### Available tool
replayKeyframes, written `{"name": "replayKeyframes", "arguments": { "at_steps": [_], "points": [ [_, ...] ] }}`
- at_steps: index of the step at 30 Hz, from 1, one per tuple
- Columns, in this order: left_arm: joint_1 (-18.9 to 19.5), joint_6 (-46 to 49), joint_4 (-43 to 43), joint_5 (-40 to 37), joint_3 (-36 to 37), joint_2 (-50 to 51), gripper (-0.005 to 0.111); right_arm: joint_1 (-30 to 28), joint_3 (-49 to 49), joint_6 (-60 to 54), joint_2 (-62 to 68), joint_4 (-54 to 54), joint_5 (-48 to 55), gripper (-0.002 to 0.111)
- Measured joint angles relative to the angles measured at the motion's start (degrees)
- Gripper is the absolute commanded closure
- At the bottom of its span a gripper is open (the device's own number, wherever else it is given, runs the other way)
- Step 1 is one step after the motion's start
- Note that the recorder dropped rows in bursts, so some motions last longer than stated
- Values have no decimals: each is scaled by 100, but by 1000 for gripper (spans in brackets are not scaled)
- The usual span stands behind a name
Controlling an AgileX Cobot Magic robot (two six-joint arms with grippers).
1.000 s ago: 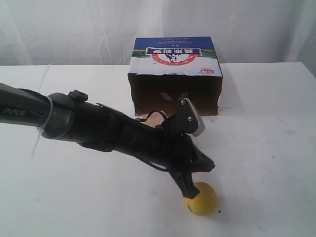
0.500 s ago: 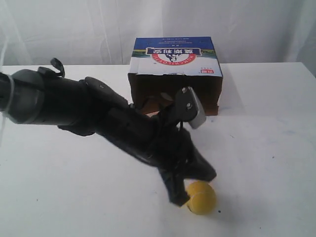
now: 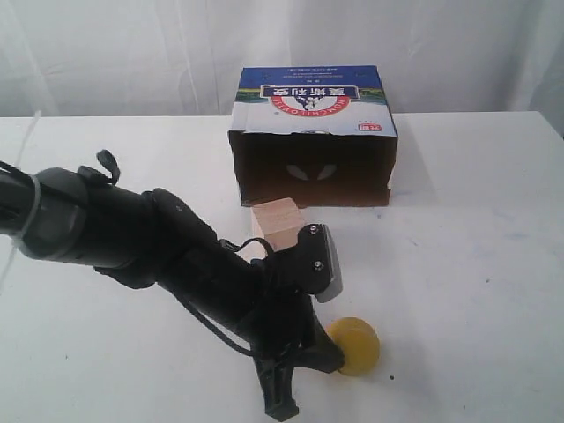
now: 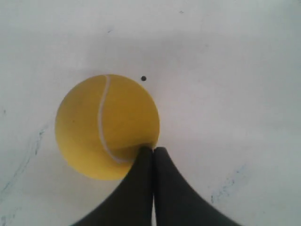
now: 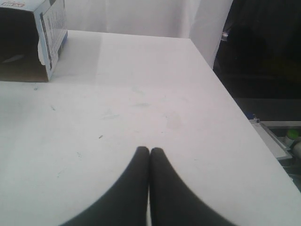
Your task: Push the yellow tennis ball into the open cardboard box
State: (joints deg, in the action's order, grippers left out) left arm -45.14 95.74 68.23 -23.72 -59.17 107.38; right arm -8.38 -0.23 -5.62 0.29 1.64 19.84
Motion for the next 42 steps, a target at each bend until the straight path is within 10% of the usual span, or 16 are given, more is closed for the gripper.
{"name": "replayKeyframes", "arguments": {
  "at_steps": [42],
  "points": [
    [42,1635,2661,1055,-2192,1450,107,0,0,0,0,0,0,108]
  ]
}}
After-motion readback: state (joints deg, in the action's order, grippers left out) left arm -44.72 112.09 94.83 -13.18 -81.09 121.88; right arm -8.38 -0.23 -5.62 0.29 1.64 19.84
